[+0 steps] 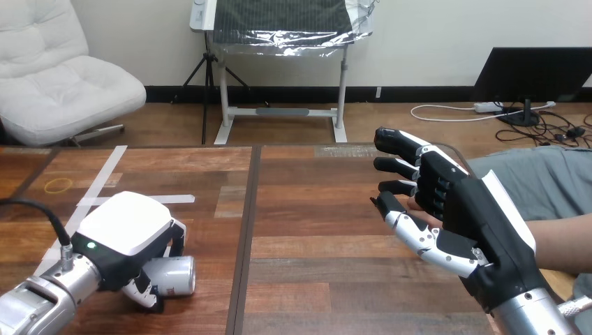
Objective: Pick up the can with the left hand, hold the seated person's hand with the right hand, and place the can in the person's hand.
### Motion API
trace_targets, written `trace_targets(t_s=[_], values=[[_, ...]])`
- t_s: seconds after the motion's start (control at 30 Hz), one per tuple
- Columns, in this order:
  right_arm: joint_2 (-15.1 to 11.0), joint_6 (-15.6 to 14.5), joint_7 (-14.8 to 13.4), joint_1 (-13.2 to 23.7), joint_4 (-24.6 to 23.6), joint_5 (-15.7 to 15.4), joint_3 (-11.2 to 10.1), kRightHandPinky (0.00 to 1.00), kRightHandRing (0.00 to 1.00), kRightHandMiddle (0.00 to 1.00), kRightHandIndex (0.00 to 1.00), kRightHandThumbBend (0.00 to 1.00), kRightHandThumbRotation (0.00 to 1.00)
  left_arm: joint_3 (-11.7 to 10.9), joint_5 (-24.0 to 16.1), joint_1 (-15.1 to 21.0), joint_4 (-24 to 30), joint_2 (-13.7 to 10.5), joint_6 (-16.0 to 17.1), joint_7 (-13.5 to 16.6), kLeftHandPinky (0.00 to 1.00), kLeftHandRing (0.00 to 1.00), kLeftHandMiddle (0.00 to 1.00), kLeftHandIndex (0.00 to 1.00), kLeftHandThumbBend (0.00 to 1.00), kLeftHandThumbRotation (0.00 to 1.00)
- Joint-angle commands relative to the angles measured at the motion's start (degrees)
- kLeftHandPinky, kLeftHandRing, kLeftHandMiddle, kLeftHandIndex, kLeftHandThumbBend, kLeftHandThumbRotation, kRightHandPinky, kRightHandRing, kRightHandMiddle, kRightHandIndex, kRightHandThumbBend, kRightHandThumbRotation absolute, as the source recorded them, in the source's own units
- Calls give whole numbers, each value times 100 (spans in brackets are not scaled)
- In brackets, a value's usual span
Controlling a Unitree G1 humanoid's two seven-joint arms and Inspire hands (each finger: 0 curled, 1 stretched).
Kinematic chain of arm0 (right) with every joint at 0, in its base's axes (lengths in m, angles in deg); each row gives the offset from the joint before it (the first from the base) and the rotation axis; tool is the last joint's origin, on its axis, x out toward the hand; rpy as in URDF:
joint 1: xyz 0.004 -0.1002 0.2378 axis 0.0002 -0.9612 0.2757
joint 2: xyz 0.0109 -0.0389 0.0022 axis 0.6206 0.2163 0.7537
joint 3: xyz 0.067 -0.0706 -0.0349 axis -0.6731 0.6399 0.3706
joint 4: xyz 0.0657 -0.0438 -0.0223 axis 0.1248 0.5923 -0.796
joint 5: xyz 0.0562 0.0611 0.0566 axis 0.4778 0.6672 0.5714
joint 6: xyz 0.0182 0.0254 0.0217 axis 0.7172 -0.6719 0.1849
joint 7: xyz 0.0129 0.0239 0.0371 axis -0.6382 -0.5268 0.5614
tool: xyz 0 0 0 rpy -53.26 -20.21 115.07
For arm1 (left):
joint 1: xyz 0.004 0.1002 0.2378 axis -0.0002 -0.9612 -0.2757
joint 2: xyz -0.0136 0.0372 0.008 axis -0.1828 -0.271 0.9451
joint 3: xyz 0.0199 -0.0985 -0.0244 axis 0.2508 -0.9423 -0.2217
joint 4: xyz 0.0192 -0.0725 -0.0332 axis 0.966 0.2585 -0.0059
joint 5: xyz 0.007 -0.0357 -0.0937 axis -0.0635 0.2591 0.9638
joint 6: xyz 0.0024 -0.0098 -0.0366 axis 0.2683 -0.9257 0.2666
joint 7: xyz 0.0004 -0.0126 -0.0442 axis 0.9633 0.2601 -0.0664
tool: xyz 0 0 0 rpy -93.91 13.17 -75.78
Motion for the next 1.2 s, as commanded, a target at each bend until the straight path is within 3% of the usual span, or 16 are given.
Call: trace_targets(t_s=[0.0, 0.63, 0.93, 1.17], values=[[-11, 51, 3, 313, -255, 57, -48, 76, 84, 88, 85, 32, 0, 277, -292, 229, -514, 191, -100, 199, 26, 33, 44, 52, 57, 0], [-19, 110, 21, 314, -212, 67, -46, 74, 84, 87, 85, 32, 0, 489, -228, 423, -1080, 294, 53, 711, 25, 31, 42, 50, 58, 0], [-14, 95, 21, 308, -211, 96, -53, 74, 83, 87, 85, 32, 0, 442, -76, 428, -1145, 299, 187, 687, 26, 32, 42, 50, 59, 0], [-6, 123, 12, 313, -194, 82, -47, 74, 83, 86, 84, 32, 0, 264, 264, 362, -1129, 305, 492, 846, 28, 34, 43, 49, 61, 0]])
